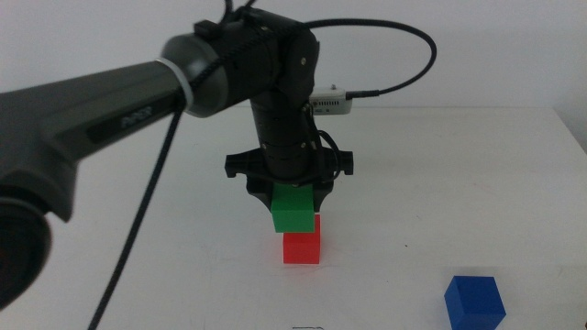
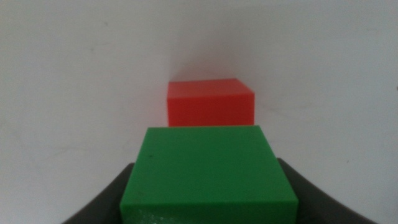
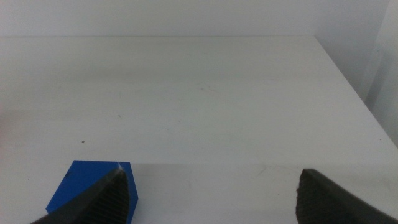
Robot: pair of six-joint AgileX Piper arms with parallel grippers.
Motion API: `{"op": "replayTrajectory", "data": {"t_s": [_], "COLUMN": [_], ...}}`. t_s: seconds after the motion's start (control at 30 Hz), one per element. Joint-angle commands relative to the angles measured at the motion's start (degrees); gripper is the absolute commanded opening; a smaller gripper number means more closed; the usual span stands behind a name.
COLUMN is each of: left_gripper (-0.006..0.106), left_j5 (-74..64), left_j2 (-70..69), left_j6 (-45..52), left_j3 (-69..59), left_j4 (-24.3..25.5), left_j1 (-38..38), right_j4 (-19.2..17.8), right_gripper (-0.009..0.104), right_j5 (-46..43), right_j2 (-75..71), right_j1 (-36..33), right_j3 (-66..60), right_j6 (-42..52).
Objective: Stack red cubes first, then green, then blue cubes in a specific spot.
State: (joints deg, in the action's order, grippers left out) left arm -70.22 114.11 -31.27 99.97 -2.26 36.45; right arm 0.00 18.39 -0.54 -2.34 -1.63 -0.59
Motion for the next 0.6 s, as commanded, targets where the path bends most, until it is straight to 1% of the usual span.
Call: {"op": "replayTrajectory", "data": {"t_s": [0.0, 0.57], "left_gripper": [-0.002, -0.002], "left_j5": [-5.33, 0.71], "left_j2": [-2.13, -0.17], "left_j6": [-0.74, 0.98], "left_j3": [2.91, 3.40], "left_j4": [0.16, 0.48], "left_j1": [0.57, 0.74], "right_j4": [-0.54, -0.54], "right_gripper": [0.080, 0.080], "right_j5": [-4.09, -4.09], "right_j2": [-1.31, -1.31], "right_j1": [0.29, 0.29], "right_j3": [1.02, 1.02], "right_j6": [0.59, 0.59]}}
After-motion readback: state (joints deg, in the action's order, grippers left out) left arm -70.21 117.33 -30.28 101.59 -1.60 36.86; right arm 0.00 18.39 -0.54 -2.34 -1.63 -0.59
